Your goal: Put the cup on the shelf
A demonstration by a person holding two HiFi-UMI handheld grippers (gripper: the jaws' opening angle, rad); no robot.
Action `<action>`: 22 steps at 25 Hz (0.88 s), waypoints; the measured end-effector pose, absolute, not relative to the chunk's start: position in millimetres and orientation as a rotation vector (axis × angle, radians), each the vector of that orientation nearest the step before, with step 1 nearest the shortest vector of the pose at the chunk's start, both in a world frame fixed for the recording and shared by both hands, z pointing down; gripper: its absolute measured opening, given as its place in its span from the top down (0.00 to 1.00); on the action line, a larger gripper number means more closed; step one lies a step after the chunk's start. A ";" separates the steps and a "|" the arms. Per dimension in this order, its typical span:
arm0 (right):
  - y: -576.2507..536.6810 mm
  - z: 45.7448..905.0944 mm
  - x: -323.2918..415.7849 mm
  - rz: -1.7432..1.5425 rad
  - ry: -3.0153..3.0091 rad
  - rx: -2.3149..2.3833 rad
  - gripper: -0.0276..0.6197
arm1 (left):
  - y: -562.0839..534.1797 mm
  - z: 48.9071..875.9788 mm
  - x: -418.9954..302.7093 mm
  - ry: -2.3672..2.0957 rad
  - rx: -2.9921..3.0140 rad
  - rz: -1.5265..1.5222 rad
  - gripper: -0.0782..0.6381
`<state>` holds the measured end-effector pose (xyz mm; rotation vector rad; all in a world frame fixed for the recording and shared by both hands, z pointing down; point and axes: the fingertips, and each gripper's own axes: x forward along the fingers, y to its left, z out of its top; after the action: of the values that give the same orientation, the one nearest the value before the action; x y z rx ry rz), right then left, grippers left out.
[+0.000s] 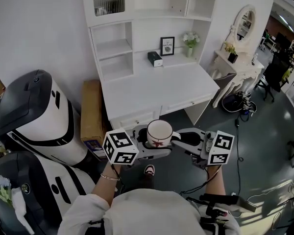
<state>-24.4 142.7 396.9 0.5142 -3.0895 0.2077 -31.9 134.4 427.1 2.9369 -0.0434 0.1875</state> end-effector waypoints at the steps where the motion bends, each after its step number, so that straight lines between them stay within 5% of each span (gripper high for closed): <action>1: 140.3 397.4 -22.2 0.206 -3.091 0.518 0.83 | 132.0 427.7 -29.8 -0.040 2.939 0.190 0.37; 22: 2.1 366.6 51.6 0.089 -3.103 0.532 0.84 | -8.9 394.8 44.8 -0.016 3.023 0.133 0.37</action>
<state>51.6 2.1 366.6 0.5318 -3.1027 0.0886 44.8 -8.9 394.8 3.0228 -0.0159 0.1329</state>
